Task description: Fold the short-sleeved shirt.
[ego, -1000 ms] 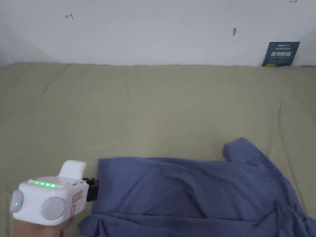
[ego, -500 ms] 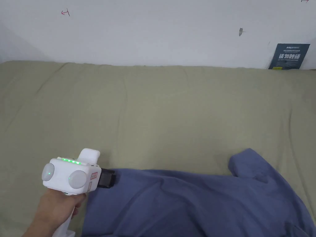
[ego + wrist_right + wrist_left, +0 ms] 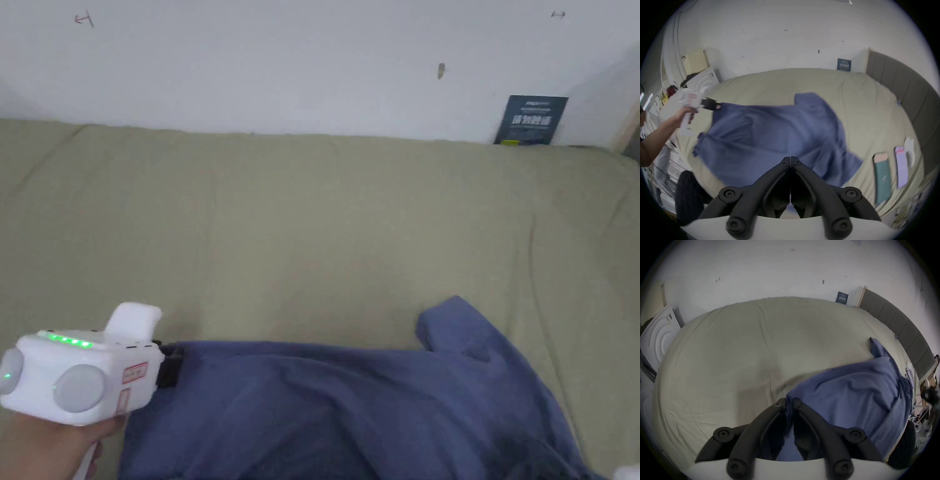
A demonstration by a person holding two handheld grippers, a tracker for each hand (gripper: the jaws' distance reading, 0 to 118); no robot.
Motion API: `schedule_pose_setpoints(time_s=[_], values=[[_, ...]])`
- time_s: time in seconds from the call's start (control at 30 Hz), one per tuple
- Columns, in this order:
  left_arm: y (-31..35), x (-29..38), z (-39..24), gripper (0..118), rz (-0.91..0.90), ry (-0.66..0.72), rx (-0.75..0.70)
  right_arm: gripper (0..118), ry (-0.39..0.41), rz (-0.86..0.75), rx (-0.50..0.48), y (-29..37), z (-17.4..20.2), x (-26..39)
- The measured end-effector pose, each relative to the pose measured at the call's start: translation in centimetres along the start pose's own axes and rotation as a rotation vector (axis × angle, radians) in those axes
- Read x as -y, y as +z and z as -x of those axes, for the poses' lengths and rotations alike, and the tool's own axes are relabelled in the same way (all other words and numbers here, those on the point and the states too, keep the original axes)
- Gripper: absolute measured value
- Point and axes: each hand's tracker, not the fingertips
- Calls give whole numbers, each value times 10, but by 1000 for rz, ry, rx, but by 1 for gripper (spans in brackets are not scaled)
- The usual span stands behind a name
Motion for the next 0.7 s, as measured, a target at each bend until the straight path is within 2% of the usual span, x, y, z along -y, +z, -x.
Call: schedule_pose_setpoints(time_s=[0.07, 0.1, 0.13, 0.17, 0.2, 0.23, 0.27, 0.3, 0.43, 0.53, 0.57, 0.6, 0.63, 0.67, 0.7], values=[[8, 1, -3, 9, -11, 6, 17, 0, -2, 8, 28, -32, -23, -28], [10, 3, -5, 9, -11, 15, 35, 4, -11, 13, 47, -50, -36, -41], [13, 4, -6, 9, -22, 14, 29, 40, -24, 15, 63, -67, -48, -51], [13, 4, -6, 9, -24, 19, 35, 83, -43, 20, 72, -92, -63, -62], [13, 4, -6, 9, -27, 26, 39, 117, -80, 57, 74, -114, -75, -70], [12, 4, -6, 9, -24, 33, 44, 118, -100, 106, 62, -133, -85, -77], [11, 5, -6, 9, -23, 34, 44, 118, -146, 131, 66, -149, -95, -84], [10, 5, -6, 9, -20, 36, 41, 118, -159, 174, 78, -160, -103, -87], [9, 3, -5, 9, -12, 47, 40, 117, -126, 237, 169, -205, -112, -92], [4, 3, -2, 9, -3, 52, 35, 114, -91, 309, 166, -220, -108, -94], [3, 2, -2, 9, 1, 51, 32, 100, -54, 306, 159, -216, -96, -90], [2, 2, -2, 9, 5, 50, 29, 64, 2, 312, 176, -216, -88, -90], [2, 2, -2, 9, 8, 50, 27, 17, 37, 295, 151, -214, -81, -90], [5, 3, -7, 9, 12, 52, 28, 4, 36, 283, 145, -211, -75, -91], [5, 3, -8, 9, 17, 58, 34, 3, 19, 289, 99, -209, -74, -87]])
